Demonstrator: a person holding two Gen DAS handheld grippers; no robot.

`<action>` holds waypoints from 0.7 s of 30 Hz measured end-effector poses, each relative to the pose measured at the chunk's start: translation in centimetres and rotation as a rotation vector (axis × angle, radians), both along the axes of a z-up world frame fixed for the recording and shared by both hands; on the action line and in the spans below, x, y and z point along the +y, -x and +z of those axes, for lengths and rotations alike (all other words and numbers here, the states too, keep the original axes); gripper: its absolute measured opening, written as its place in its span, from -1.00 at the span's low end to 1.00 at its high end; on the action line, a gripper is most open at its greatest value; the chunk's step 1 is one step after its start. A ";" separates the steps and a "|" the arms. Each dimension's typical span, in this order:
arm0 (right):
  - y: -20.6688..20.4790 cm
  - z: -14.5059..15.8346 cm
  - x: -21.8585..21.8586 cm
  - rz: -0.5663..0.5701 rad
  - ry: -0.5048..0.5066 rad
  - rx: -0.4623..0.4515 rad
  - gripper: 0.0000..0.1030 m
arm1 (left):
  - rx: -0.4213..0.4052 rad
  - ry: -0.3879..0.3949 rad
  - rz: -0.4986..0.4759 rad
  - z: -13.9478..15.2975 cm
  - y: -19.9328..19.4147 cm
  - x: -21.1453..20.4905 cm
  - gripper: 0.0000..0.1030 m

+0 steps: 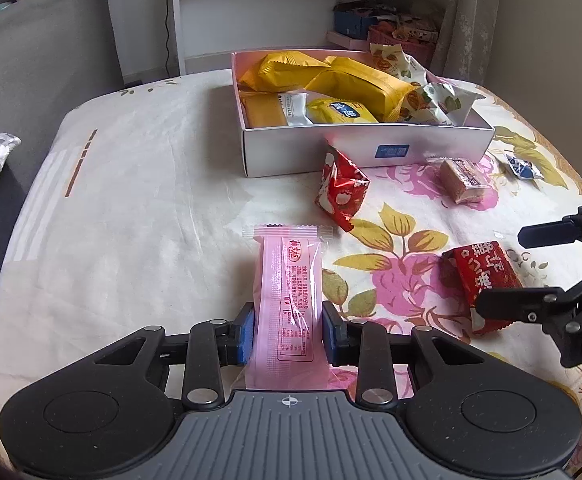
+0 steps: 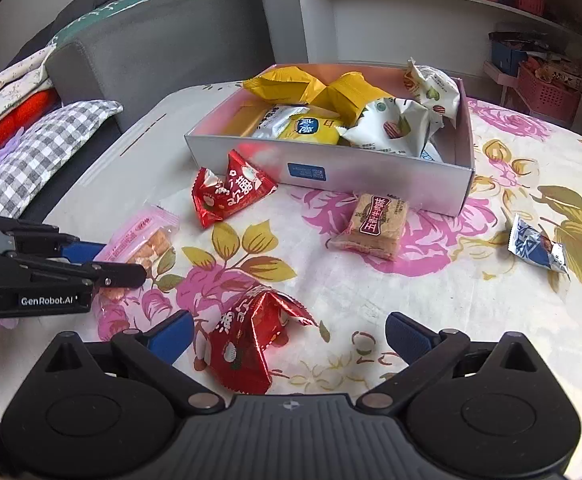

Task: Organize snacks
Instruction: 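Grasp the pink bar with the left gripper while the right grasps a red candy pack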

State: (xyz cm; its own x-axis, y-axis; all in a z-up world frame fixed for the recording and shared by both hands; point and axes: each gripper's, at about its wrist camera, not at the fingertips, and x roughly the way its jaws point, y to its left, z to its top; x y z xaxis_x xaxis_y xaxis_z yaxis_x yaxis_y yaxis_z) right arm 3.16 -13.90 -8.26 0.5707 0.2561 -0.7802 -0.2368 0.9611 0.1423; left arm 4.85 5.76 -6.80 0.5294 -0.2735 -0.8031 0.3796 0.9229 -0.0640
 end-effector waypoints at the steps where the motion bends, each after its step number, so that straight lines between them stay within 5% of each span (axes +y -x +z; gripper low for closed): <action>1: 0.0 -0.1 0.2 0.006 0.002 0.001 0.87 | -0.003 0.002 -0.001 -0.1 -0.1 0.0 -0.40; 10: -0.1 -1.1 1.9 0.025 0.065 -0.026 0.80 | -0.040 0.025 -0.011 -0.4 -0.5 -0.2 -0.23; 12: -0.3 -1.1 2.1 0.032 0.096 -0.038 0.74 | -0.045 0.040 -0.009 -0.5 -0.7 -0.3 -0.06; 15: -0.4 -1.2 2.4 0.037 0.136 -0.054 0.60 | -0.060 0.049 -0.011 -0.7 -0.9 -0.6 0.03; 21: -0.4 -0.8 2.4 0.058 0.179 -0.081 0.00 | -0.072 0.016 -0.017 -0.7 -0.9 -1.2 -0.02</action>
State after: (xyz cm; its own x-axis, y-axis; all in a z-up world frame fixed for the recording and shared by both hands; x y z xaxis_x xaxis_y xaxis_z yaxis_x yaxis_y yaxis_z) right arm 3.52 -11.48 -9.09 0.6218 0.1512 -0.7684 -0.2959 0.9538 -0.0518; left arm 5.76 4.53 -7.54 0.5807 -0.2954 -0.7586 0.3996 0.9153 -0.0506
